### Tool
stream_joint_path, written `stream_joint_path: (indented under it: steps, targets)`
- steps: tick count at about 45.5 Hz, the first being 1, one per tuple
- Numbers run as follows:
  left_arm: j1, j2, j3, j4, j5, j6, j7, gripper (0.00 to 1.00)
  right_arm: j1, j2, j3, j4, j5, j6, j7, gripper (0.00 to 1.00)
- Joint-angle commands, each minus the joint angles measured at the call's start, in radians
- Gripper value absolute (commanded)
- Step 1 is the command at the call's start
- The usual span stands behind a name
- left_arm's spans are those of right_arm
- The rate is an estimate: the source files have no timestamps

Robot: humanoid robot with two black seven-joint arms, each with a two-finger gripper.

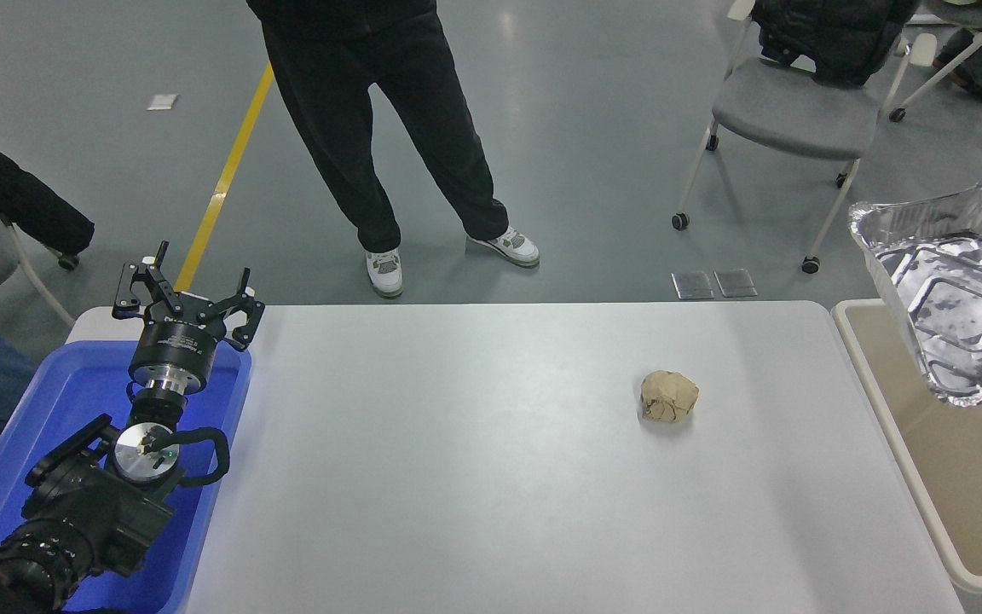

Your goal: Pick up foil plate and place in dustbin

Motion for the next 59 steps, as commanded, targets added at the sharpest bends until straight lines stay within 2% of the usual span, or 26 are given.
stream_joint_path:
  steps: [1,22,43,59]
  targets:
    - [0.000,0.001,-0.001,0.000,0.000,0.000,0.000,0.99,0.043,-0.004,-0.004,-0.007,-0.002,0.025,-0.002,0.00]
    - [0.000,-0.001,0.001,0.000,0.000,0.000,0.000,0.99,-0.182,-0.147,0.021,-0.257,-0.008,-0.016,-0.007,0.00]
    - [0.000,0.001,0.001,0.000,0.000,0.001,0.000,0.99,-0.506,-0.207,0.059,-0.401,0.006,-0.283,-0.007,0.00]
    - [0.000,0.001,0.001,0.000,0.000,0.001,0.000,0.99,-0.953,-0.205,0.358,-0.498,0.007,-0.472,-0.011,0.00]
